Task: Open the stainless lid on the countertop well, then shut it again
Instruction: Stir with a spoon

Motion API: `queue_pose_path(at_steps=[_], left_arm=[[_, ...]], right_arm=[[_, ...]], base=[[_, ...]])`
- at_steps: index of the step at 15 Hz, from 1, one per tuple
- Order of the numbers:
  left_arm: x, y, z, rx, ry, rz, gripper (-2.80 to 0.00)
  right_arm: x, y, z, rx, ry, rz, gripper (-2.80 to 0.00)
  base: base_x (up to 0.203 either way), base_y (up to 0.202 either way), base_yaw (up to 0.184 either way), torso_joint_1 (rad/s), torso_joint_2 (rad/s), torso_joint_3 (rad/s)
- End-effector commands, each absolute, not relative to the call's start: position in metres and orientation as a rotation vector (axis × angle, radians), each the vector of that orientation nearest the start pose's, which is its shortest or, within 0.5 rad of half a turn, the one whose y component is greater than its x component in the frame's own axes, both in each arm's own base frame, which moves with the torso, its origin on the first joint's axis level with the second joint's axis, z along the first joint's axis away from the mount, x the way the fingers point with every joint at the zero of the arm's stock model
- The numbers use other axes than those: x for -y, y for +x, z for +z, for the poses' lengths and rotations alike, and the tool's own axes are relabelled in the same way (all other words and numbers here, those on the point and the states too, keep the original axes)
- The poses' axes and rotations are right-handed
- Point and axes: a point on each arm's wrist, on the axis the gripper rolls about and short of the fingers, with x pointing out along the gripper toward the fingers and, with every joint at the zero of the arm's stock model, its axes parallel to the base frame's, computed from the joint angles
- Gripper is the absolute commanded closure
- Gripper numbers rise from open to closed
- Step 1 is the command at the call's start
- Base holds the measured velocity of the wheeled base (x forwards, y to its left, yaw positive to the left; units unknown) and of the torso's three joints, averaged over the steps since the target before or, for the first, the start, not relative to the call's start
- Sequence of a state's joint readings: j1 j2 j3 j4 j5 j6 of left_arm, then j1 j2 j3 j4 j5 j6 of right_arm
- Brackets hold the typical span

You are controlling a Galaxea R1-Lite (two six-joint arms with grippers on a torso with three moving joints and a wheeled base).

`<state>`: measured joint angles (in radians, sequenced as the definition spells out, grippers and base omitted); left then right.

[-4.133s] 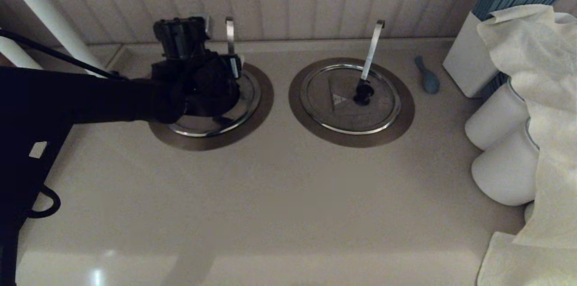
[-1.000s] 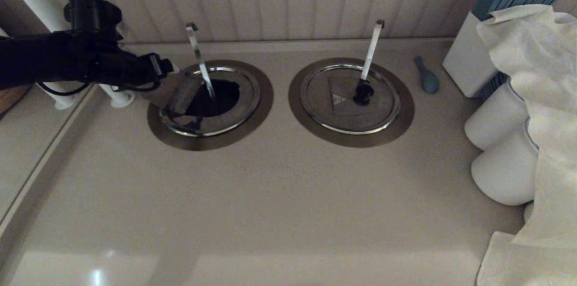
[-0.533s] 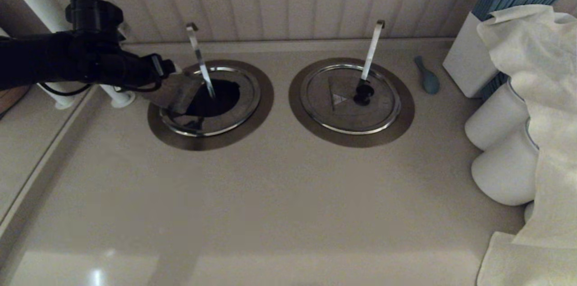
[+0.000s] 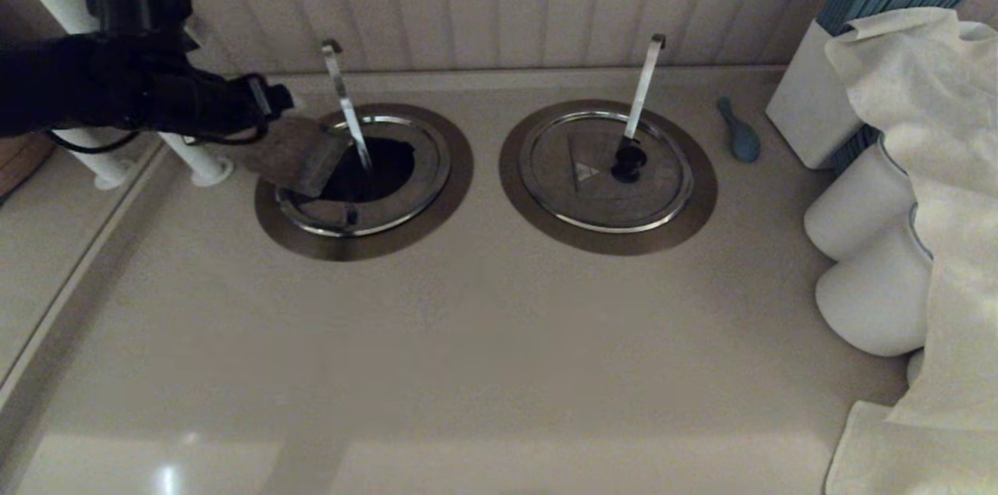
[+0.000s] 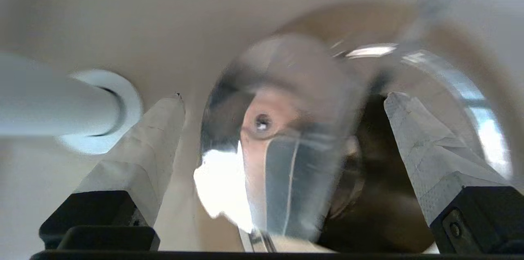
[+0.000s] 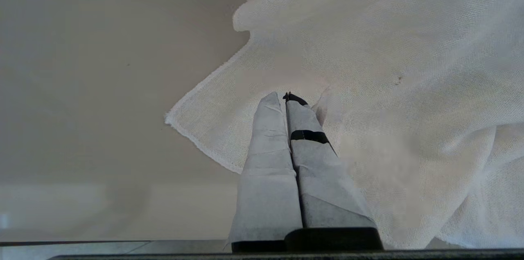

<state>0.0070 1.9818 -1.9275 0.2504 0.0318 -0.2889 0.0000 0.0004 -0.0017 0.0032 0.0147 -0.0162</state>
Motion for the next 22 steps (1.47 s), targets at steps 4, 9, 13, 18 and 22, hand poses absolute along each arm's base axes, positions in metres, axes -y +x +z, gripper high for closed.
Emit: queue_pose_path(at_steps=[4,9,13,18,22], left_arm=[[0.013,0.363,0.351,-0.149,-0.286,0.021,-2.8],[0.045,0.42,0.307,-0.094,-0.28,0.004,-2.8],[0.067,0.444,0.281,-0.069,-0.258,-0.011,-2.8],[0.08,0.459,0.26,-0.064,-0.238,-0.016,-2.8],[0.09,0.463,0.259,-0.031,-0.243,-0.016,-2.8]], right_arm=[[0.0,-0.023,0.076,-0.001,-0.017,0.015,0.0],[0.0,-0.023,0.076,-0.001,-0.017,0.015,0.0],[0.0,-0.023,0.076,-0.001,-0.017,0.015,0.0],[0.0,-0.023,0.076,-0.001,-0.017,0.015,0.0],[0.0,-0.023,0.076,-0.001,-0.017,0.015,0.0]], base=[[0.0,0.0,0.0,0.0,0.0,0.0],[0.0,0.0,0.0,0.0,0.0,0.0],[0.0,0.0,0.0,0.0,0.0,0.0],[0.0,0.0,0.0,0.0,0.0,0.0],[0.0,0.0,0.0,0.0,0.0,0.0]])
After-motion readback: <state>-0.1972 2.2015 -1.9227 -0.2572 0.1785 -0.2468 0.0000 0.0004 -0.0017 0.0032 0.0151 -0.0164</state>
